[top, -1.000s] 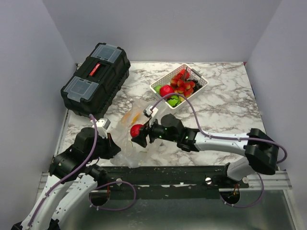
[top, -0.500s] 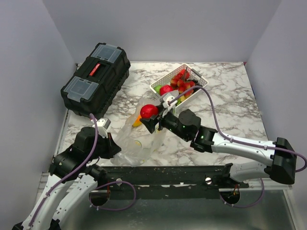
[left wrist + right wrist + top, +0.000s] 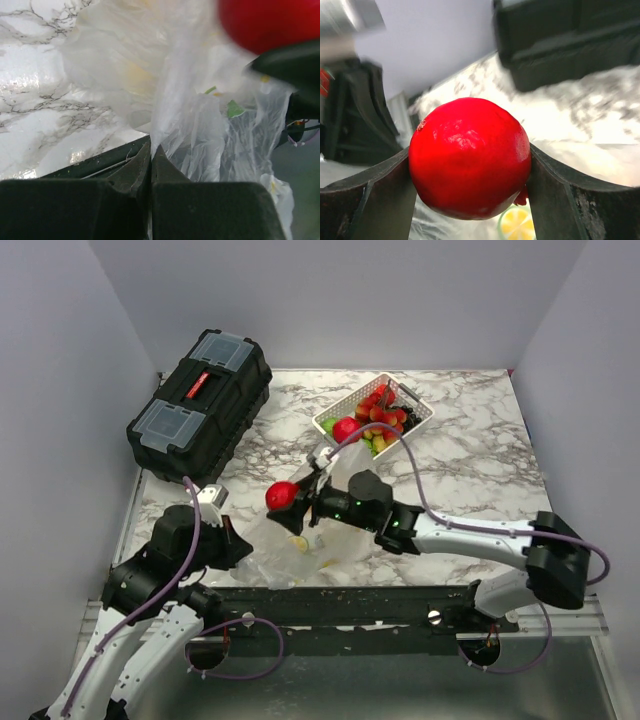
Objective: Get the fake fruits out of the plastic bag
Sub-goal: Place the fake fruit in the bin.
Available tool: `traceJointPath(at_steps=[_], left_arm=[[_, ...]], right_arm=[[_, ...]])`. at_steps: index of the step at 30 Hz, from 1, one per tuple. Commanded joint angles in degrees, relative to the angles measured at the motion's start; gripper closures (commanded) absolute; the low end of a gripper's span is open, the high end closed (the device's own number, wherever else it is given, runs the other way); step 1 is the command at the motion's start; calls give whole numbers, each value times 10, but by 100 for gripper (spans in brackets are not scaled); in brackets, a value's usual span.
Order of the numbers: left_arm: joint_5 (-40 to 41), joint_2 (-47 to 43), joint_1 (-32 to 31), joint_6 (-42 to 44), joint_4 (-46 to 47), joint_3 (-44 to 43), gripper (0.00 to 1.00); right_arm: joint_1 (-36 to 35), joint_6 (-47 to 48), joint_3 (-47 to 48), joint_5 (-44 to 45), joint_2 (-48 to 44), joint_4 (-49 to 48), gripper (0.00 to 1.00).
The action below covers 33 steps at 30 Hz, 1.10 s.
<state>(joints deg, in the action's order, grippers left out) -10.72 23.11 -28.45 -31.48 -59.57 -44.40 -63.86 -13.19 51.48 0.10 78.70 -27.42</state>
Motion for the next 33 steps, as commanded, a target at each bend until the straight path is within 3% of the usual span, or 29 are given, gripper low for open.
traceJointPath(at_steps=[1,3,6,16,23,29,33], left_arm=[[14,-21,5,6,19,-21,100],[11,-19,4,6,20,-16,100],[6,-10,4,8,18,-14,100],[-4,6,4,15,23,-10,100],[-9,13,4,19,23,-9,100],[-7,11,4,18,23,-9,100],[-8,9,4,17,25,-8,100]], right_arm=[[-1,-95,30,-198,76,-28,91],[-1,-111,45,-251,90,-41,91],[-1,-122,57,-263,82,-57,91],[-1,-70,85,-191,-13,-16,91],[-1,-19,93,-97,-61,10,91],[3,36,100,100,-80,61,94],[60,25,91,146,-86,75,94]])
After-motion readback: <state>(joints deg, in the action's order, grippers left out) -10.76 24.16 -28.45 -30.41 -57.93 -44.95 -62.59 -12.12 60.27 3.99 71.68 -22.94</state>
